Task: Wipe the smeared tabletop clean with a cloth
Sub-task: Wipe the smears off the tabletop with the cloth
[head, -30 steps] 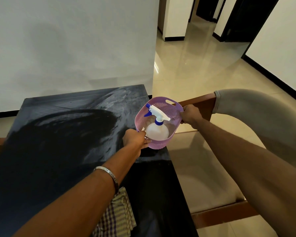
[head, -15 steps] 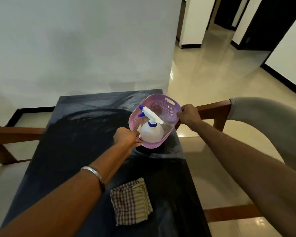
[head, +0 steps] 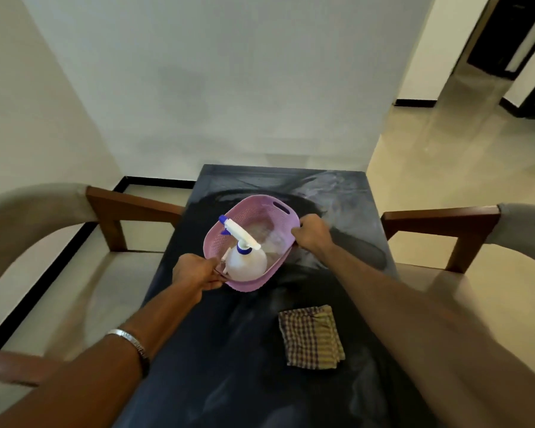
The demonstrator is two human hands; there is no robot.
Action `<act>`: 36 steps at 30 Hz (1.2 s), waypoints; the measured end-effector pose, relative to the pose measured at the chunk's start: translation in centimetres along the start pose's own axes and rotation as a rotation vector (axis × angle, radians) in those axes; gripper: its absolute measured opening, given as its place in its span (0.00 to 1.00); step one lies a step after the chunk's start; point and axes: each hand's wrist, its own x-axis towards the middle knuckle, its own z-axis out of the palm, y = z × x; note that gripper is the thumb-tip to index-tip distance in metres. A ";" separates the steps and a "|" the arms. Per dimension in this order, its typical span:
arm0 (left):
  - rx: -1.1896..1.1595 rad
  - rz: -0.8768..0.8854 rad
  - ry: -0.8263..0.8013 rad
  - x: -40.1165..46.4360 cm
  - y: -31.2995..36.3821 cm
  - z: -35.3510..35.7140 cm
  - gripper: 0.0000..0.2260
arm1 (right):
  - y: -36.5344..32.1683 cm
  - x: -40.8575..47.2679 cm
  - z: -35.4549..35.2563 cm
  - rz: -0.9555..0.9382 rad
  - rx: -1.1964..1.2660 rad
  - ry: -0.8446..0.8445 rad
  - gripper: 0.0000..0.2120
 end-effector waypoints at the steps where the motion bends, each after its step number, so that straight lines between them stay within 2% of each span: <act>1: -0.001 -0.009 0.014 0.2 -1.0 -1.4 0.09 | -0.9 -0.6 1.3 0.004 -0.008 -0.022 0.11; 7: -0.020 -0.077 0.093 1.1 -6.1 -7.5 0.09 | -4.3 -3.2 8.1 -0.009 -0.040 -0.127 0.12; 13: -0.065 -0.136 0.142 1.7 -9.9 -10.4 0.09 | -5.6 -4.3 12.8 -0.022 -0.074 -0.198 0.12; 24: -0.115 -0.132 0.132 2.1 -10.8 -10.7 0.10 | -5.6 -4.2 14.1 -0.057 -0.070 -0.193 0.12; 28: -0.128 -0.056 0.185 1.6 -12.2 -10.3 0.13 | -3.8 -5.2 13.9 -0.087 0.000 -0.145 0.20; 30: -0.162 0.004 0.248 1.1 -13.4 -9.9 0.16 | -2.2 -6.3 13.4 -0.089 -0.011 -0.106 0.21; 33: -0.221 0.035 0.306 0.1 -15.8 -8.2 0.16 | 1.8 -8.5 12.2 -0.161 -0.201 -0.033 0.17; 36: -0.151 0.008 0.400 -1.9 -18.3 -5.4 0.12 | 6.7 -11.3 11.3 -0.211 -0.422 -0.064 0.24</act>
